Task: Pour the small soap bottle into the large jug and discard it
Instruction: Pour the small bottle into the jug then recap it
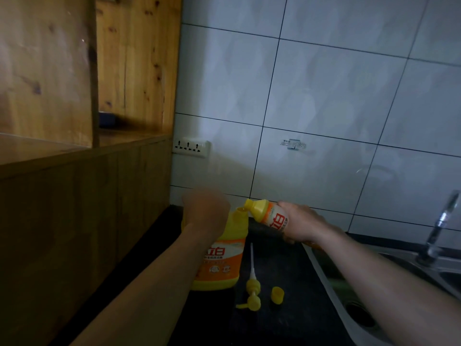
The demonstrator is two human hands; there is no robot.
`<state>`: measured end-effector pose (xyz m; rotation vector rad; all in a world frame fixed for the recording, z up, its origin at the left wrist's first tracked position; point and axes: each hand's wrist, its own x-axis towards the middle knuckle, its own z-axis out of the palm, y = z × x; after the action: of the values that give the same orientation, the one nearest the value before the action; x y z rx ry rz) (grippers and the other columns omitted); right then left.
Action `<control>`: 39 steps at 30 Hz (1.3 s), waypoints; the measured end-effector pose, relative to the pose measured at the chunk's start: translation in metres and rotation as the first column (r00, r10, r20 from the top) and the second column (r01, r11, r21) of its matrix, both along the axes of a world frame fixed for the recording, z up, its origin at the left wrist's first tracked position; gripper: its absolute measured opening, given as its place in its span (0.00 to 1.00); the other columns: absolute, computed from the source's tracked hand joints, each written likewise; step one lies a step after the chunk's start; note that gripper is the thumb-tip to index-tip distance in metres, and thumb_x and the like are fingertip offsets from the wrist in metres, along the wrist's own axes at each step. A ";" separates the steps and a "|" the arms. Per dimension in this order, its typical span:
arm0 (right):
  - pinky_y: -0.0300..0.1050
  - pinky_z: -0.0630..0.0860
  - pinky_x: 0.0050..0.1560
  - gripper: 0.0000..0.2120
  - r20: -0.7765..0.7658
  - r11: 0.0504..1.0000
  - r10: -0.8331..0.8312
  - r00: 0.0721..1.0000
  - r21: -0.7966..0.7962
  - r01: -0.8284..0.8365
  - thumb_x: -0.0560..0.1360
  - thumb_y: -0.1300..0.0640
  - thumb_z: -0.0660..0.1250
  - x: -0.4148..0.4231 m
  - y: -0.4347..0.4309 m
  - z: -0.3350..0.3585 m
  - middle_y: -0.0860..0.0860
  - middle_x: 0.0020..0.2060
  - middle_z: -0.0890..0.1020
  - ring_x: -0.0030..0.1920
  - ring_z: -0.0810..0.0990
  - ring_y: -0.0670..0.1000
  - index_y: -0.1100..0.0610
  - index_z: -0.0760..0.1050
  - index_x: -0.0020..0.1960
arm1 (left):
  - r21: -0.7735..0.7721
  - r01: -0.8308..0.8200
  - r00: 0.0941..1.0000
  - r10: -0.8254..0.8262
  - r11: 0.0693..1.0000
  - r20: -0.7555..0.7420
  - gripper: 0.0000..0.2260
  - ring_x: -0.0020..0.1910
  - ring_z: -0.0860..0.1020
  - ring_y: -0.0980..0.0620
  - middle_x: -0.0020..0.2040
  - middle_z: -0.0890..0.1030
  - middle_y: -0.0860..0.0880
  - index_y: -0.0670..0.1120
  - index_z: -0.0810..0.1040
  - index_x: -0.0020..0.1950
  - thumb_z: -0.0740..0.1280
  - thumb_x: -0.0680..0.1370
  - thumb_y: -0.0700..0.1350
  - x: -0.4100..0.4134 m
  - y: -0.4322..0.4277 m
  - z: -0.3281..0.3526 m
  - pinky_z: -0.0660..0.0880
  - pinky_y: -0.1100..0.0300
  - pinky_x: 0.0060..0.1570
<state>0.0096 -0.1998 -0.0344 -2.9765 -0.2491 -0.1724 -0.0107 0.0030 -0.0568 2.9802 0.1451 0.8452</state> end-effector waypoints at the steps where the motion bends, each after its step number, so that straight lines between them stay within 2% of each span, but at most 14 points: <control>1: 0.46 0.73 0.45 0.28 0.001 1.000 -0.001 1.000 0.002 0.001 0.66 0.60 0.75 0.000 0.000 0.000 0.49 0.50 0.77 0.49 0.77 0.53 0.46 0.69 0.61 | 0.000 -0.001 1.000 0.001 1.000 0.001 0.14 0.59 0.72 0.41 0.57 0.77 0.42 0.42 0.73 0.56 0.51 0.81 0.48 0.000 0.000 0.000 0.67 0.45 0.58; 14: 0.54 0.78 0.53 0.26 0.014 1.000 -0.021 1.000 -0.011 0.021 0.67 0.59 0.74 -0.002 -0.008 -0.007 0.50 0.52 0.78 0.52 0.78 0.53 0.46 0.68 0.60 | -0.005 0.003 1.000 -0.003 1.000 0.002 0.14 0.59 0.72 0.41 0.57 0.77 0.42 0.42 0.73 0.55 0.51 0.81 0.47 -0.001 0.000 0.000 0.66 0.44 0.59; 19: 0.53 0.77 0.52 0.24 0.025 1.000 -0.025 0.999 -0.008 0.025 0.67 0.59 0.74 -0.001 -0.008 -0.008 0.50 0.51 0.78 0.51 0.78 0.54 0.46 0.69 0.58 | 0.001 -0.002 1.000 0.002 1.000 0.003 0.13 0.58 0.72 0.42 0.56 0.77 0.42 0.43 0.73 0.55 0.52 0.81 0.48 0.000 0.000 0.000 0.67 0.45 0.58; 36: 0.56 0.78 0.53 0.26 0.048 0.999 -0.039 0.998 -0.016 0.040 0.68 0.58 0.73 -0.005 -0.011 -0.012 0.51 0.53 0.78 0.53 0.79 0.55 0.46 0.68 0.61 | 0.016 0.000 1.000 -0.001 1.000 0.002 0.12 0.59 0.72 0.42 0.58 0.77 0.42 0.43 0.73 0.56 0.53 0.81 0.47 0.000 0.000 -0.001 0.67 0.46 0.58; 39: 0.53 0.78 0.51 0.24 0.057 0.999 -0.031 0.998 0.015 0.030 0.68 0.58 0.73 -0.005 -0.009 -0.011 0.51 0.52 0.78 0.52 0.78 0.55 0.47 0.68 0.60 | 0.026 0.004 1.000 -0.004 1.000 0.008 0.12 0.59 0.72 0.42 0.58 0.77 0.42 0.43 0.72 0.56 0.53 0.81 0.47 0.000 0.001 -0.002 0.67 0.46 0.57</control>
<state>0.0048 -0.2093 -0.0454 -2.9657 -0.2084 -0.2617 -0.0107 0.0036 -0.0585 2.9994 0.1284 0.8650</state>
